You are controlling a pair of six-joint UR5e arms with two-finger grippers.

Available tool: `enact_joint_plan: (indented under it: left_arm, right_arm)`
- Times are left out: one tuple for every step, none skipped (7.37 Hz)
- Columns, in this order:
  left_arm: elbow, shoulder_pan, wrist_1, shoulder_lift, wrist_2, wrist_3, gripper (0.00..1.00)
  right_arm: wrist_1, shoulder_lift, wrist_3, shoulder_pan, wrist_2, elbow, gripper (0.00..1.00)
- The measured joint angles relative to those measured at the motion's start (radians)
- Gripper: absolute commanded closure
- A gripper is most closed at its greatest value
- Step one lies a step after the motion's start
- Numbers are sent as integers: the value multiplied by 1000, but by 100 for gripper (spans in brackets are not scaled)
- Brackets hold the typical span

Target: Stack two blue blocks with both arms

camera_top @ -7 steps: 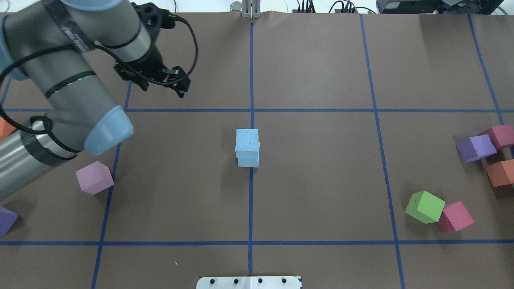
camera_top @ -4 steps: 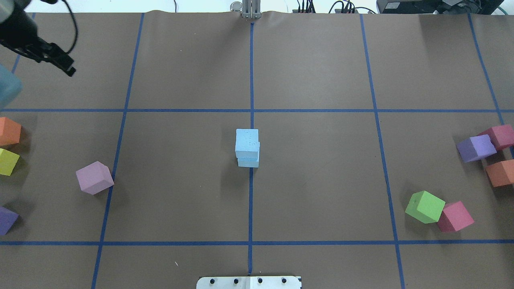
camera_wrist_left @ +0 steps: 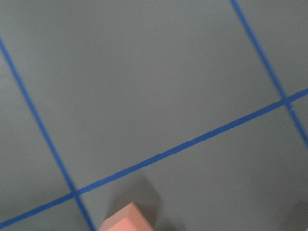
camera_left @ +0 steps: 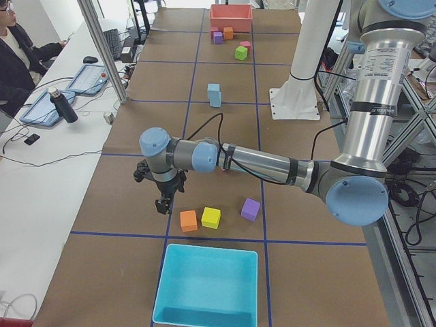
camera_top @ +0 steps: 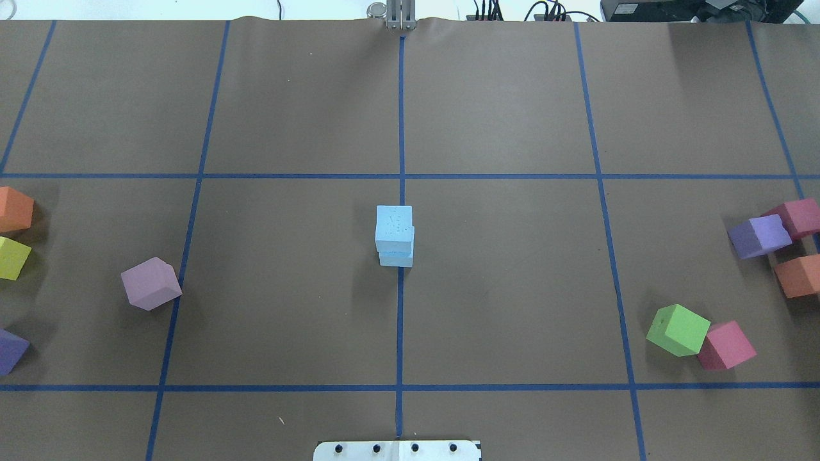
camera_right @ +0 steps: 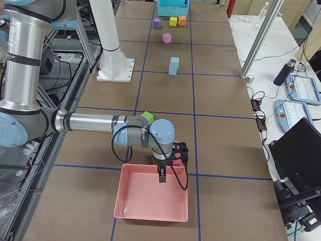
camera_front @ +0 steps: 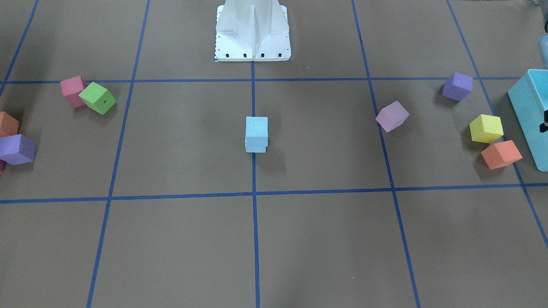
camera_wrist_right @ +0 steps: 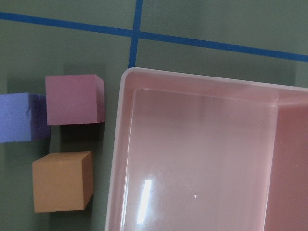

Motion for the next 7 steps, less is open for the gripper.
enact_joint_plan:
  left_arm:
    - [19,-24,-36,22,-7,-4,2]
    - [25,-36,-56,29,-16,-15,2]
    - [26,-41,-71,28,-20,-20,2]
    - [26,-42,-103,29,-22,-20,2]
    - [28,-43,-150,36,-22,-21,2]
    - [32,-43,-183,45,-22,-21,2]
    - [34,-43,-198,51,-22,-22,2]
  right_arm:
    - [0,0,0,0,0,0,0]
    - [0,0,0,0,1,0,0]
    - [0,0,0,0,1,0,0]
    - [0,0,1,0,1,0,0]
    - [0,0,1,0,1,0,0]
    - [0,0,2,0,1,0,0]
    - [0,0,2,0,1,0,0]
